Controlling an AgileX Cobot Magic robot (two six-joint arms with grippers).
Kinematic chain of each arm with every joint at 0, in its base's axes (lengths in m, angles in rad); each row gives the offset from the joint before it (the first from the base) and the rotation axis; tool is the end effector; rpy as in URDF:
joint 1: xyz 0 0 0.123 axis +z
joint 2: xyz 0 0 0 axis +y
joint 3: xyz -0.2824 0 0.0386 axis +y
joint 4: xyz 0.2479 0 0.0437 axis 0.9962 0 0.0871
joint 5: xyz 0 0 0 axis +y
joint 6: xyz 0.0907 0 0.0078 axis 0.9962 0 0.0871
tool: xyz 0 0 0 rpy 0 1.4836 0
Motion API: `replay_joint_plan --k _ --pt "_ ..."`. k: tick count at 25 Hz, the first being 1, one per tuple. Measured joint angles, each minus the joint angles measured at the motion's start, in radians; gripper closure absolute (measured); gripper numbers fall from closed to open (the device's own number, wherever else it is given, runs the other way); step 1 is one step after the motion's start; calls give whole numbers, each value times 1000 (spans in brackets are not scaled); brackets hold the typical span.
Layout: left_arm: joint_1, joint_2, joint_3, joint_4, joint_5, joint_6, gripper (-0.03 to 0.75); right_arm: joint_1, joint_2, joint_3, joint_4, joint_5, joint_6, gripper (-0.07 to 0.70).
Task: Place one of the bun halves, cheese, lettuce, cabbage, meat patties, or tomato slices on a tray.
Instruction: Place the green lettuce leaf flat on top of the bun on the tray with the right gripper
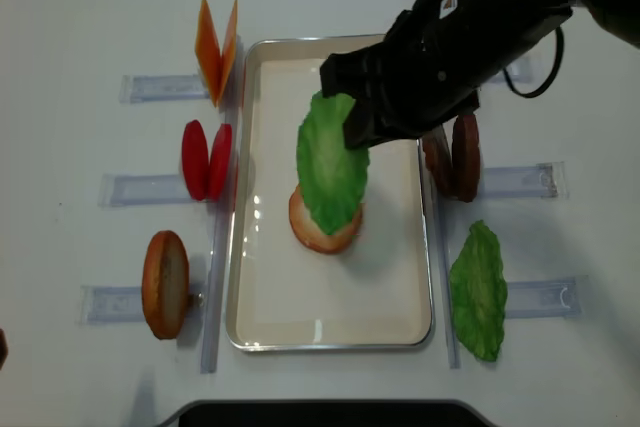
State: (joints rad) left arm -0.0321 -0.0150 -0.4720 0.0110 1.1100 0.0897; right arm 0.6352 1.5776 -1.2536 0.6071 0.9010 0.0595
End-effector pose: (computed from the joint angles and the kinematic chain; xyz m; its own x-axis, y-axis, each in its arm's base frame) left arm -0.0061 0.0011 0.2654 -0.5057 0.1107 -0.8556 0.0717 0.9937 0.0862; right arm 0.2419 0.2289 0.2974 -0.9408 -0.1936 -0.2782 -0.3242 0.7534 0.5721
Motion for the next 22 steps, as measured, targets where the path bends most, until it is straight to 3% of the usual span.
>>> replay_joint_plan --k 4,22 --pt "0 0 0 0 0 0 715 17 56 0 99 -39 -77 608" --pt "0 0 0 0 0 0 715 54 203 0 144 -163 -143 608"
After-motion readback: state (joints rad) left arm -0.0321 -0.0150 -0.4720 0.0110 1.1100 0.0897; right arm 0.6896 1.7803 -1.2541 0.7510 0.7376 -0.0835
